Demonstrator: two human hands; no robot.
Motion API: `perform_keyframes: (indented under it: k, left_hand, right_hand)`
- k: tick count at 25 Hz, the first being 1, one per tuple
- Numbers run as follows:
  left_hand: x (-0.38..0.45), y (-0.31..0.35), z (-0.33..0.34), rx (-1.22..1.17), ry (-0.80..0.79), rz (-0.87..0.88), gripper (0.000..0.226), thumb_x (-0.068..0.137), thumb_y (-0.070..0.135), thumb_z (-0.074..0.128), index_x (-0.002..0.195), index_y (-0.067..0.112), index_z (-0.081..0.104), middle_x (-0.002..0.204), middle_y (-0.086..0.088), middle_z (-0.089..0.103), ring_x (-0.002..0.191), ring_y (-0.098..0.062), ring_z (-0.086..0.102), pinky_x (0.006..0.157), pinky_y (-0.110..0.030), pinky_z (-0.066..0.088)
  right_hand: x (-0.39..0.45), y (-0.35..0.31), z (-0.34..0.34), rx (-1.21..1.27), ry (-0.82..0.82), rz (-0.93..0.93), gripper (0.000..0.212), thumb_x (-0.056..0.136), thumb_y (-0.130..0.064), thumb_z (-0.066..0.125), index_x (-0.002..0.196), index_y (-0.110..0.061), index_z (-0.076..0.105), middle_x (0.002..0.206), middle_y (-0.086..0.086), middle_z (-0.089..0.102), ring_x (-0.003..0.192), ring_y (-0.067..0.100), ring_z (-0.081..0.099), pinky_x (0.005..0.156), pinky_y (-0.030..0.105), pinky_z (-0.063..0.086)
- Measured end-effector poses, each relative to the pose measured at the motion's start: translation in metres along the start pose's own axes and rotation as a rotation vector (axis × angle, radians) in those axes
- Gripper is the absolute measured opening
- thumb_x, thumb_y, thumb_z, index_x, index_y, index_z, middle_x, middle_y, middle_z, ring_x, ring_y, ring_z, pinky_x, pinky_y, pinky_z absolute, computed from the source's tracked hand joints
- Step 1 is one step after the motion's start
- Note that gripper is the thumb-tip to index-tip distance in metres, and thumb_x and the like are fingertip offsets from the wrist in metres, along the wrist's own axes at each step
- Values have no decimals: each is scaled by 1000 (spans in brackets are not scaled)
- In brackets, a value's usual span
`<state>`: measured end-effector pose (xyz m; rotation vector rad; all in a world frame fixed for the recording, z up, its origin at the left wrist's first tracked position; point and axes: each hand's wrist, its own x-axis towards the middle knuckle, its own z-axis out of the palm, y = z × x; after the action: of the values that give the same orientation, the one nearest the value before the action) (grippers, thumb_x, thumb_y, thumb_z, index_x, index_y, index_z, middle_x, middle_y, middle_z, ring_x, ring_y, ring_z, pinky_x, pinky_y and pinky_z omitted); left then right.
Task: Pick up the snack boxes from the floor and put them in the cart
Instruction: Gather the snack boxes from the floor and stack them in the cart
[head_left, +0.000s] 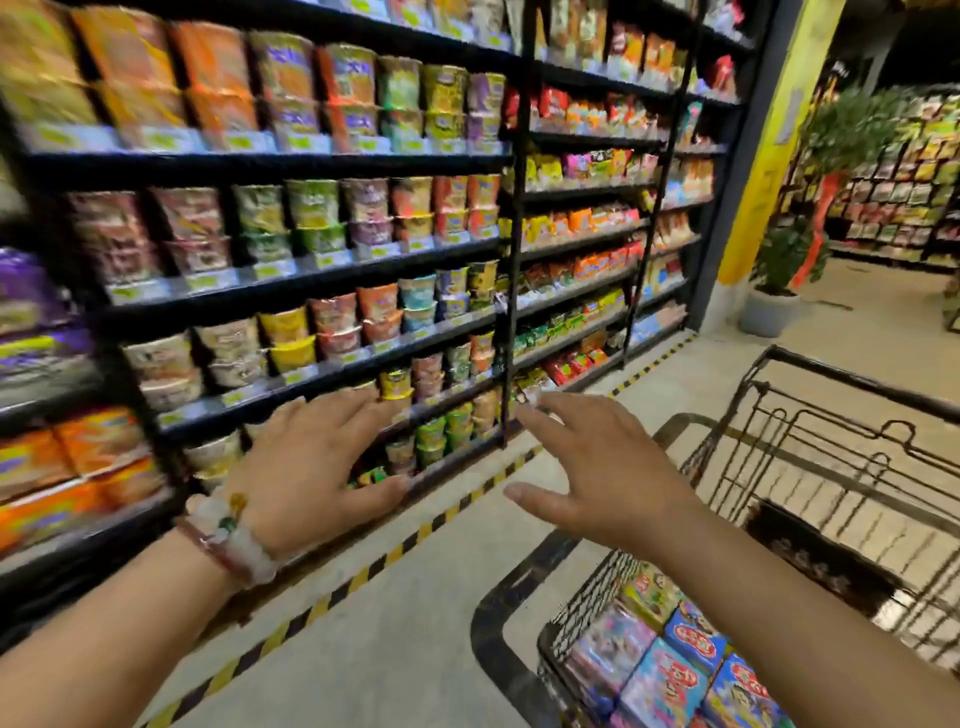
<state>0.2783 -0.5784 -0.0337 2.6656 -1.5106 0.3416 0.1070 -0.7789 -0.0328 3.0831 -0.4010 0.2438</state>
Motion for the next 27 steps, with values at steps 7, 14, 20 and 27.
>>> perform_keyframes:
  k: [7,14,20,27]
  left_hand:
    - [-164,-138,-26,77,7,-311,101,62,84,7,146,32,30,152,3,31,139,-20,30,112,-43,22]
    - [-379,-246,-67,218,-22,-669,77,82,74,27,128,20,57,130,-6,59,117,-28,58,91,-52,46]
    - [-531,-263,-93,247,-36,-1091,98,65,79,7,147,31,27,155,5,25,142,-17,24,113,-41,21]
    - [-661,-265,-105,380,-38,-1406,85,80,77,22,134,19,52,136,-9,53,123,-30,53,96,-52,41]
  right_hand:
    - [72,-197,2,59,36,-343,86,77,-81,20,151,-37,9,156,-3,17,142,21,14,116,39,13]
    - [96,-437,12,140,25,-793,78,87,-69,36,152,-35,7,157,-5,14,143,17,11,117,35,7]
    - [78,-609,18,209,-5,-1169,82,82,-77,22,151,-35,9,159,-4,7,144,17,6,117,36,4]
    - [51,-771,31,242,-7,-1547,89,76,-83,16,151,-37,5,159,-5,8,144,18,4,117,38,4]
